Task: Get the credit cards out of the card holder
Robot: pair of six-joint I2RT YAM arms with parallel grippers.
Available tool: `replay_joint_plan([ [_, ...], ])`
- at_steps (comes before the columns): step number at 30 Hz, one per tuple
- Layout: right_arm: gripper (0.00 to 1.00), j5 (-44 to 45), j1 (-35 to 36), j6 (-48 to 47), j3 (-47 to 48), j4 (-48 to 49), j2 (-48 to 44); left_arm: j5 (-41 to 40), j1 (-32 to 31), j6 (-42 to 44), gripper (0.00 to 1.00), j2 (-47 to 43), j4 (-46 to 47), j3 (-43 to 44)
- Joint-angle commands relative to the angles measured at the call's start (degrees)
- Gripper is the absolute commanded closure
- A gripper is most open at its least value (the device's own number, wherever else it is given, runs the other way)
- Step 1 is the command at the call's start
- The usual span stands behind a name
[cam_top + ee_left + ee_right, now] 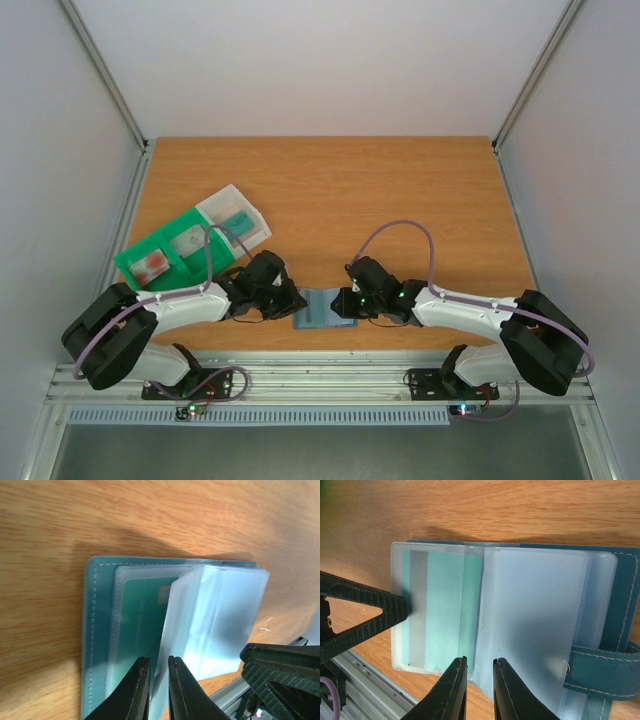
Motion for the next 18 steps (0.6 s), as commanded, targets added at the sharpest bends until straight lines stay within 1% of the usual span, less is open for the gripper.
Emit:
replay_joint_plan([
  [1, 0.82, 0.8, 0.3, -1.0, -0.5, 0.8, 0.5, -1.4, -0.3, 1.7, 0.88, -0.5, -1.4, 1.7],
  [9, 0.82, 3.1, 0.3, -1.7, -0.4, -1.5, -1.7, 2.2, -0.3, 0.2, 0.82, 0.8, 4.8, 2.1],
  [12, 0.82, 4.2, 0.3, -2.0, -0.4, -2.6, -2.7, 4.7, -0.5, -1.0, 0.8, 1.9, 10.3, 1.6],
  [14, 0.82, 5.2, 0.3, -2.1, -0.4, -3.5, -3.6, 5.7, -1.3, -2.5, 0.79, 2.5, 13.0, 1.9],
  [18, 0.82, 7.9, 0.3, -2.3, -0.3, -6.3, -6.0, 5.7, -4.4, -2.1, 0.78, 4.0, 12.7, 5.7],
])
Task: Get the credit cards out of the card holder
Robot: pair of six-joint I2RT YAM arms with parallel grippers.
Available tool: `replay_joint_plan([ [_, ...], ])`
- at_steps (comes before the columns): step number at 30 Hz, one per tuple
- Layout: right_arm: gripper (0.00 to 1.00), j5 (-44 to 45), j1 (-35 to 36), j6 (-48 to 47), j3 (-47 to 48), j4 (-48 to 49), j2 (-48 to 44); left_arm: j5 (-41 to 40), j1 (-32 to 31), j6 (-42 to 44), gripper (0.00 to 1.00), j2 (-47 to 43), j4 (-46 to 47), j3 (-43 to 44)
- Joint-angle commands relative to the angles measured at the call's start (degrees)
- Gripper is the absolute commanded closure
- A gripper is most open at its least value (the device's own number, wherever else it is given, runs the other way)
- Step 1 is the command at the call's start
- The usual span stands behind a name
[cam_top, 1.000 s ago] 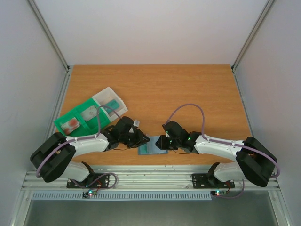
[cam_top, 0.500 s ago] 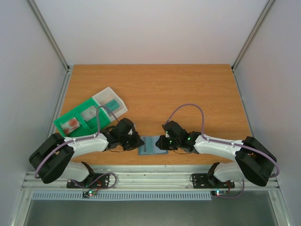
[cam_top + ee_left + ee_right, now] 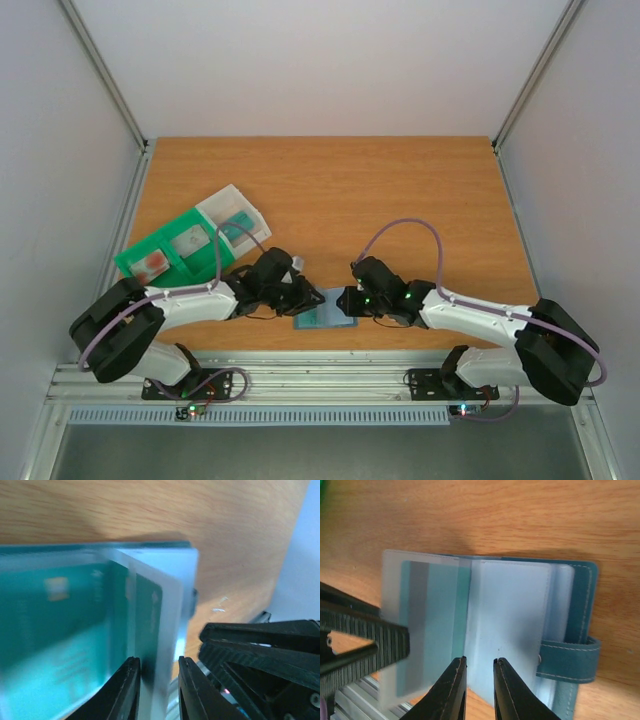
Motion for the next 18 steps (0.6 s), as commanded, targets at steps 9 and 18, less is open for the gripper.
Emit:
replay_joint_plan([
  [9, 0.81, 6.0, 0.3, -1.5, -0.2, -6.0, -7.4, 0.1, -3.7, 0.8, 0.77, 2.3, 5.1, 5.9],
  [18, 0.84, 2.7, 0.3, -2.1, 0.8, -2.7, -3.0, -6.1, -2.6, 2.4, 0.76, 1.3, -0.8, 4.2],
])
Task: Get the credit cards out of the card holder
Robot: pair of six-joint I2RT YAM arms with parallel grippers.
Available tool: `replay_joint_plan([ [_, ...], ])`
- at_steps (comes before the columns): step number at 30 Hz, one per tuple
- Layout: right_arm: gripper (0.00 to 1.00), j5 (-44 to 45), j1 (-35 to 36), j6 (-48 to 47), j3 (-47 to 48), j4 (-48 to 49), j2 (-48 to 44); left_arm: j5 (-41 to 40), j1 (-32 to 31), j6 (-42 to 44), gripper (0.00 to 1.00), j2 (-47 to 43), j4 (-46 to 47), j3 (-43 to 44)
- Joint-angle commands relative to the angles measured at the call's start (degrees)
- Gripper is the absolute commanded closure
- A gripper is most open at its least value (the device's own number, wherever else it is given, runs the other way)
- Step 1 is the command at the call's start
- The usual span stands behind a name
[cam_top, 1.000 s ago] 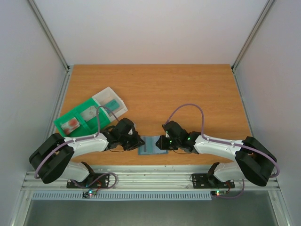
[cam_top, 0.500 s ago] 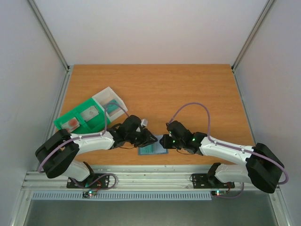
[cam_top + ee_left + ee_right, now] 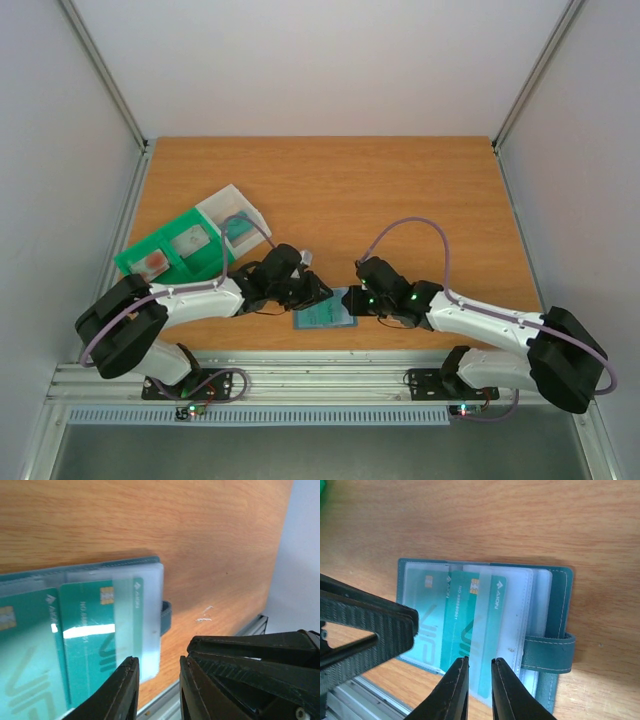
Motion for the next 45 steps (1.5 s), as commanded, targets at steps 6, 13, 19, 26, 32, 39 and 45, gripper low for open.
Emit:
replay_joint_plan([
  [6, 0.85, -2.5, 0.3, -1.7, 2.0, 2.9, 7.9, -3.1, 3.0, 0.7, 0.73, -0.5, 2.6, -4.9],
  [13, 0.87, -0.5, 0.3, -1.0, 0.3, 3.1, 10.3, -1.6, 3.7, 0.8, 0.72, 1.1, 4.9, -5.8],
  [19, 0.87, -0.3, 0.3, -0.1, -1.3, 3.7, 11.3, -0.2, 3.7, 0.6, 0.72, 3.3, 7.6, -5.9],
  [26, 0.88, -0.1, 0.3, 0.2, -1.5, 3.9, 11.2, -0.2, 3.7, 0.5, 0.72, 5.1, 8.4, -5.7],
  [32, 0.88, -0.5, 0.3, 0.3, -1.7, 4.3, 11.5, 1.6, 3.8, -0.4, 0.72, 8.3, 13.3, -5.9],
  [39, 0.88, -0.6, 0.3, 0.3, -2.0, 4.7, 11.7, 4.1, 3.8, -2.8, 0.77, 10.7, 19.1, -6.5],
  [45, 0.88, -0.6, 0.3, 0.4, -2.0, 4.9, 11.9, 3.6, 3.8, -3.6, 0.99, 10.5, 19.4, -7.1],
])
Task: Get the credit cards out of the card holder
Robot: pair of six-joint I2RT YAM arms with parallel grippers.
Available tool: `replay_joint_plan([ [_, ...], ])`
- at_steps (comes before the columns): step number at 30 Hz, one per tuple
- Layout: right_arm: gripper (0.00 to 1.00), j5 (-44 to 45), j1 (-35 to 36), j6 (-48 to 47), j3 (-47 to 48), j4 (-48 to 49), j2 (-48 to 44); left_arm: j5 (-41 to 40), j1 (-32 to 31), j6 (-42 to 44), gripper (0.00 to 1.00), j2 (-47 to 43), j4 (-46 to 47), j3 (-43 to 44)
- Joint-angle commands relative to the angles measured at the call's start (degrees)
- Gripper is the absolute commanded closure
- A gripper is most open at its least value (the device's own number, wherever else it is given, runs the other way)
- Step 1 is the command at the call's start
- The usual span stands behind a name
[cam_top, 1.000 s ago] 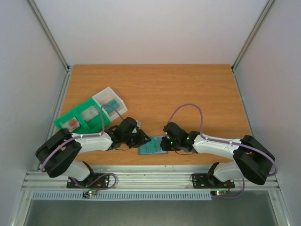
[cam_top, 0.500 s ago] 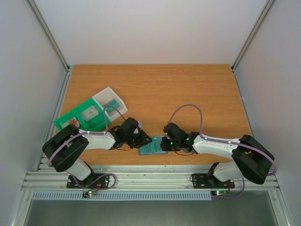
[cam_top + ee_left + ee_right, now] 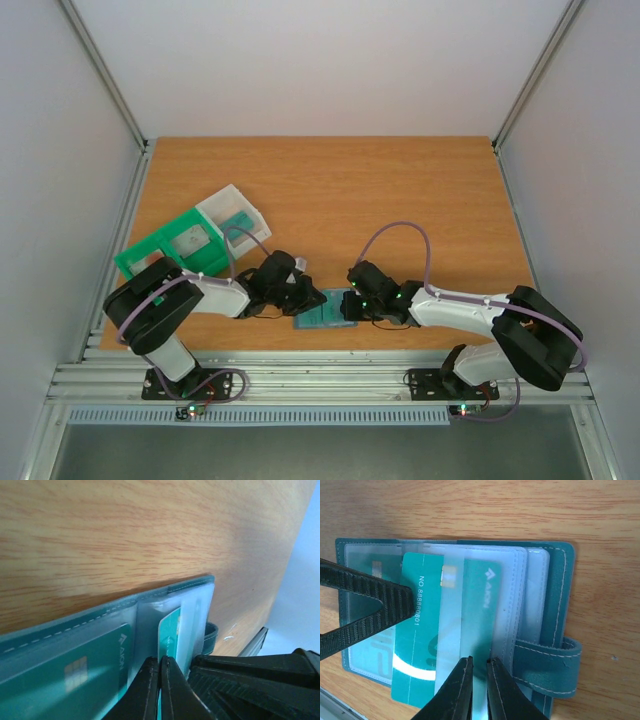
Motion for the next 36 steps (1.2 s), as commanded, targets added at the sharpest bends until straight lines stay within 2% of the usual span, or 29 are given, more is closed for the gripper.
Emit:
replay_joint_plan([
  [1, 0.88, 1.2, 0.3, 0.4, -1.1, -0.1, 1.0, -0.2, 0.1, -0.4, 0.99, -0.1, 3.5, -1.2],
  [13, 0.88, 1.1, 0.3, 0.6, -0.9, -0.1, 0.9, -3.1, 0.1, 0.5, 1.0, -5.4, -0.3, -2.8],
  [20, 0.86, 0.4, 0.2, 0.3, 0.4, -0.9, 0.5, -7.4, 0.4, 2.0, 1.0, -11.7, -8.2, -3.2],
  [26, 0.83, -1.0, 0.3, 0.0, 1.2, -1.5, -3.3, -11.0, 0.5, 3.4, 1.0, -17.5, -15.4, -2.8],
  [36, 0.67, -8.0, 0.2, 3.6, 1.4, -1.5, -14.0, -13.7, 0.5, 4.0, 1.0, -30.6, -25.0, -0.2],
])
